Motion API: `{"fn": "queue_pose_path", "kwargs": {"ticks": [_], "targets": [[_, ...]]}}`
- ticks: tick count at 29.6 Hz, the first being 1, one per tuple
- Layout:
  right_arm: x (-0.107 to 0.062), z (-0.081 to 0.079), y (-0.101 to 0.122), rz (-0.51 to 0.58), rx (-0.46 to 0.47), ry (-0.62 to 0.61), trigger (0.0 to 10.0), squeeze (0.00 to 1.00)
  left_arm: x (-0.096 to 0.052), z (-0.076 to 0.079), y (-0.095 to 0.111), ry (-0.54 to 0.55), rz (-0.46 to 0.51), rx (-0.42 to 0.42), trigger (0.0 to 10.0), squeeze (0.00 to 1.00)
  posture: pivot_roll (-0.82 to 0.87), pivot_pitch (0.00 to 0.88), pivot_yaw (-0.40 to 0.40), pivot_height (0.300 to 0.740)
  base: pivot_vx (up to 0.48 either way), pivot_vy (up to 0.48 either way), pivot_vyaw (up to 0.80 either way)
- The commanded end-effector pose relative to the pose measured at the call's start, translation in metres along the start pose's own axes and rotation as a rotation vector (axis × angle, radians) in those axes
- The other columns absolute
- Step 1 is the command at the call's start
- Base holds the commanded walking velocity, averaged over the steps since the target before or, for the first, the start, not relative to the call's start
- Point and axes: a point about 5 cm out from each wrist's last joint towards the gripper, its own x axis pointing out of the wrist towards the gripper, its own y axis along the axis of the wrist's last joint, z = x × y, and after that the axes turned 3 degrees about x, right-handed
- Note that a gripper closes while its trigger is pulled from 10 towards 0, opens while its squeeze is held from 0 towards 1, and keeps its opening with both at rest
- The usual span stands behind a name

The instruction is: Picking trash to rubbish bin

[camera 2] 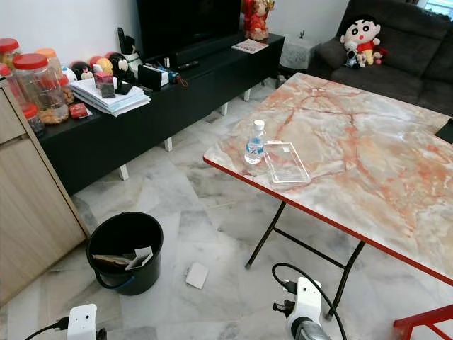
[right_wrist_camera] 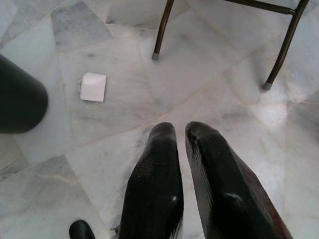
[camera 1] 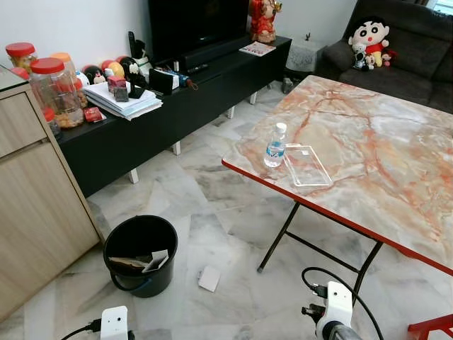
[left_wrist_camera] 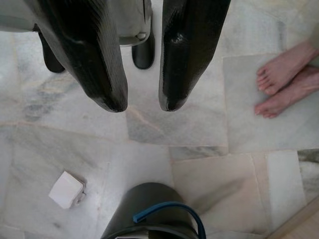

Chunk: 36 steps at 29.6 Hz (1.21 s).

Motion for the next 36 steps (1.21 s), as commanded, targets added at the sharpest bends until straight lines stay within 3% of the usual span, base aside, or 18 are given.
{"fn": "queue_pose_path", "kwargs": {"ticks": [1,4,9,16,24,36], "targets": [[0.0,0.0,-0.001,0.001,-0.002,0.003,10.0,0.0,-0.001,-0.002,-0.003,0.012,-0.014,0.031,10.0,0.0,0.02,0.0,-0.089,0.74,0.0,0.0,-0.8],[0.0,-0.001,-0.002,-0.002,-0.003,0.004,10.0,0.0,-0.001,-0.002,-0.003,0.016,-0.012,0.032,10.0,0.0,0.02,0.0,-0.089,0.74,0.0,0.0,-0.8],[0.0,-0.021,-0.016,-0.024,0.04,0.031,10.0,0.0,-0.002,-0.027,-0.007,0.041,-0.019,0.083,10.0,0.0,0.06,0.0,-0.008,0.74,0.0,0.0,-0.8],[-0.001,-0.028,-0.026,-0.038,0.087,0.031,10.0,0.0,-0.003,-0.039,-0.008,0.029,-0.034,0.154,10.0,0.0,0.03,0.0,0.027,0.74,0.0,0.0,-0.8],[-0.002,-0.027,-0.028,-0.047,0.067,0.033,10.0,0.0,0.003,-0.027,0.009,0.01,0.012,0.177,10.0,0.0,0.04,0.0,0.011,0.74,0.0,0.0,-0.8],[-0.001,-0.032,-0.025,-0.039,0.063,0.043,10.0,0.0,0.0,-0.027,0.0,0.003,-0.018,0.194,10.0,0.0,0.04,0.0,0.006,0.74,0.0,-0.222,-0.8]]}}
